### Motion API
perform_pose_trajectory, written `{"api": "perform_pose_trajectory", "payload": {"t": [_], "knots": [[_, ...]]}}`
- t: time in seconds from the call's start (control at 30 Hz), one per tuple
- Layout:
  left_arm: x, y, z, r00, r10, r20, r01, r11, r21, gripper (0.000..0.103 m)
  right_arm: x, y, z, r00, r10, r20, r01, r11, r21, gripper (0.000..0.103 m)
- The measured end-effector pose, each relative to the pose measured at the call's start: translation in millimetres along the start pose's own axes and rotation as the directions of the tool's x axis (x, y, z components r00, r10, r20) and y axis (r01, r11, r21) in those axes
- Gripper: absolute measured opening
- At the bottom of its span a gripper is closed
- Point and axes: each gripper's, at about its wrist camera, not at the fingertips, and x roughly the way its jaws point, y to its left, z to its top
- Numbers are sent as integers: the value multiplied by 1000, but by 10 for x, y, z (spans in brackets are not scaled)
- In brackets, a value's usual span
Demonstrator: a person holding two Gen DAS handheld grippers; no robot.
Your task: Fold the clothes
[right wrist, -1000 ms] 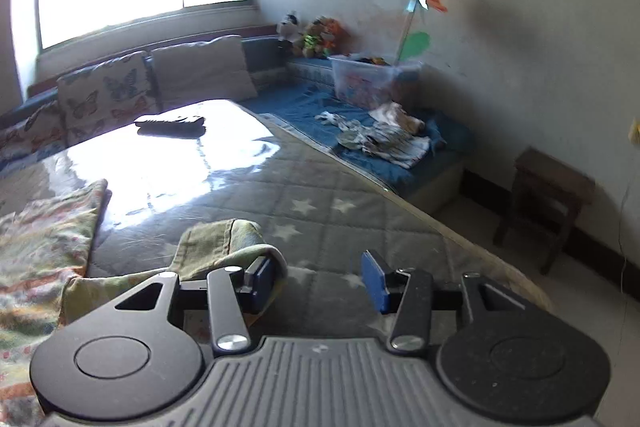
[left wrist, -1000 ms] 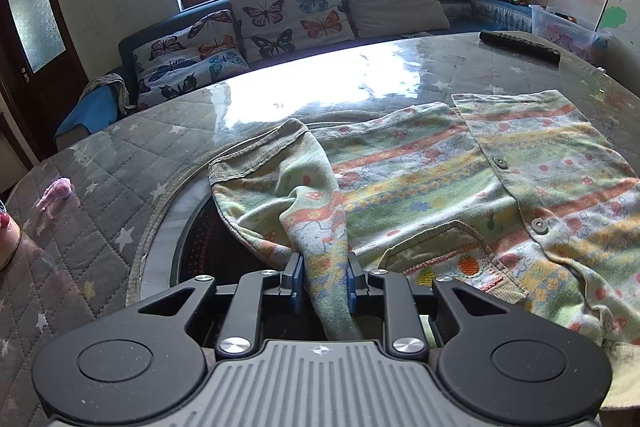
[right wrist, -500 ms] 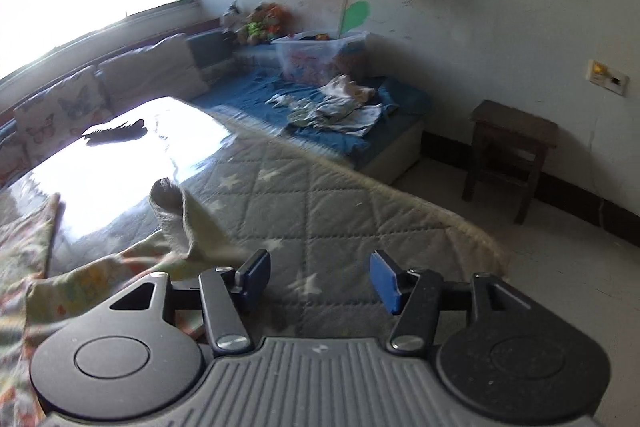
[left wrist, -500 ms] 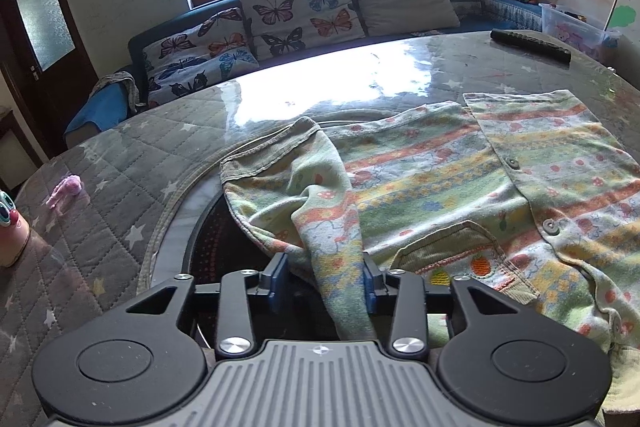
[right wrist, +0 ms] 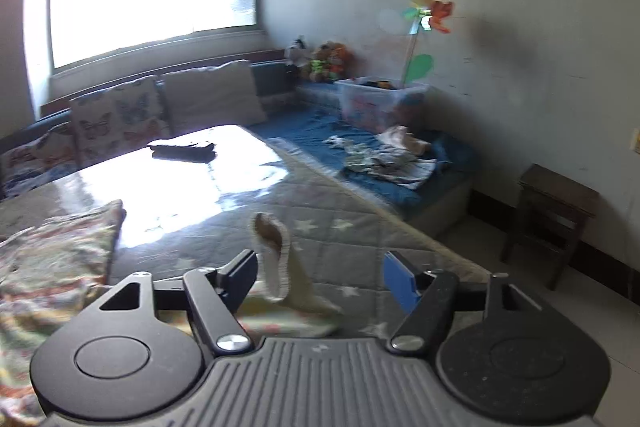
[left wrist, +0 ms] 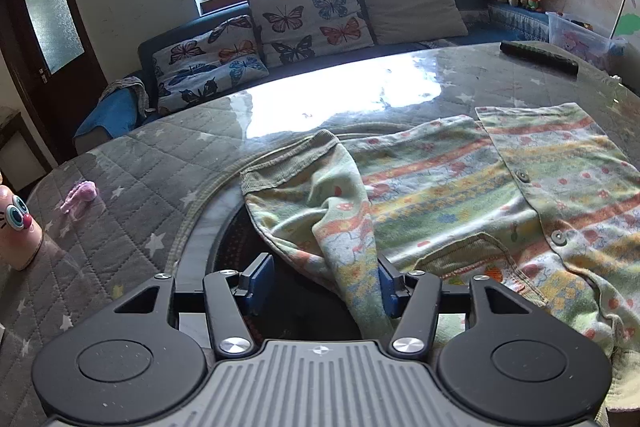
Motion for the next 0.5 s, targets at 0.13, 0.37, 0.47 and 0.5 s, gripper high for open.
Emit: {"api": "perform_pose_trajectory", "payload": {"t": [0.13, 0.37, 0.47, 0.5], "knots": [[-10, 4, 100, 1000, -2, 7, 3, 1000, -11, 58, 120, 210, -37, 1000, 17, -26, -19, 995, -93, 76], [135, -208, 386, 1000, -12, 27, 9, 997, 77, 58, 353, 288, -92, 995, 5, -95, -15, 994, -108, 76], [350, -256, 500, 1000, -5, -5, 5, 995, 100, 55, 419, 263, -102, 994, -6, -106, -5, 994, -108, 76], [427, -265, 531, 1000, -3, -18, 5, 995, 105, 50, 436, 242, -104, 994, -5, -112, -7, 994, -105, 76]]}}
